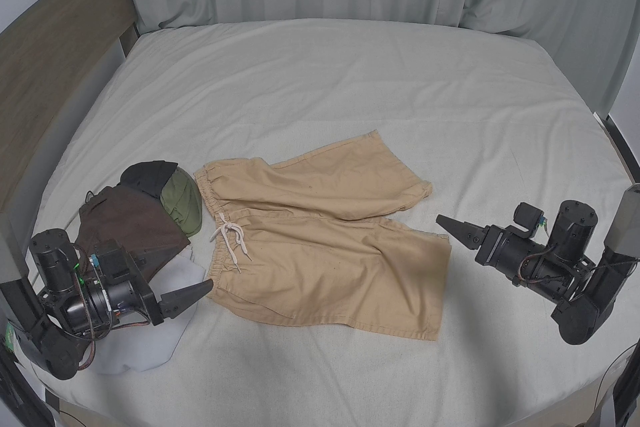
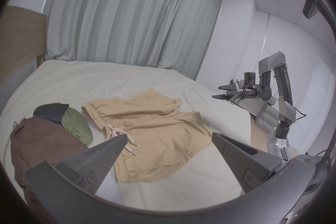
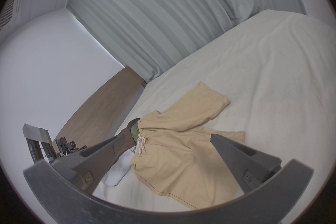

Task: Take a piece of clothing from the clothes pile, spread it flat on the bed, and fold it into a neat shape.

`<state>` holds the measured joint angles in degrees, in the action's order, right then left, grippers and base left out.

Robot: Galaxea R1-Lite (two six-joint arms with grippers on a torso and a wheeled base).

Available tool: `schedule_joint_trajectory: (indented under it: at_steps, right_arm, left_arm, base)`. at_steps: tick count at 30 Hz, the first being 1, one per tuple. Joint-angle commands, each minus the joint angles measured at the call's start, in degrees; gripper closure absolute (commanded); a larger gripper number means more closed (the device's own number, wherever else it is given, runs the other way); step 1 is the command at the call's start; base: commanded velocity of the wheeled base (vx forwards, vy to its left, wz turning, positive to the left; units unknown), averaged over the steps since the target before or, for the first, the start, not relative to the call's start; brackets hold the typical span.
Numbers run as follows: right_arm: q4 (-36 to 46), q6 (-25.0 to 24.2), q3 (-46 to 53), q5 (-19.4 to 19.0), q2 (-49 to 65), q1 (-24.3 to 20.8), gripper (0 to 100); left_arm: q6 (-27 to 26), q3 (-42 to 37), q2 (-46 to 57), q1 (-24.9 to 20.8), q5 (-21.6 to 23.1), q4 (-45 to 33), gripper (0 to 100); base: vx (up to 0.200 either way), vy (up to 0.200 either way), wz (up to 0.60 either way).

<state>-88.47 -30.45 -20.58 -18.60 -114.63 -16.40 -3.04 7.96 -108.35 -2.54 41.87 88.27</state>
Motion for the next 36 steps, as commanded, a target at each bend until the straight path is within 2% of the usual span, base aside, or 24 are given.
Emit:
schedule_joint_trajectory:
  at_steps: [1, 7, 25, 31, 36]
  right_arm:
    - [0.05, -0.05, 0.36, -0.12, -2.97, 0.84, 0]
    - [-0.04, -0.05, -0.43, -0.21, -5.52, 3.21, 0]
    - [-0.04, -0.13, 0.10, -0.21, -7.36, 3.48, 0]
    - [-0.13, -0.13, 0.01, -0.21, -7.63, 3.48, 0]
    - [-0.13, -0.13, 0.01, -0.21, -7.63, 3.48, 0]
  left_arm:
    - [-0.22, -0.49, -3.18, 0.25, -0.04, -0.03, 0]
    - [-0.39, -0.84, -5.64, 0.25, -0.65, 0.06, 0]
    - [-0.13, 0.39, -14.78, 2.62, -0.65, 0.23, 0]
    - [3.04, 2.15, -18.92, 2.54, -3.64, 0.23, 0]
    - [9.45, 4.08, -21.20, 2.27, -5.40, 0.23, 0]
  base:
    - [0.000, 0.000, 0.00]
    - [0.000, 0.000, 0.00]
    - [0.000, 0.000, 0.00]
    - [0.000, 0.000, 0.00]
    - [0.000, 0.000, 0.00]
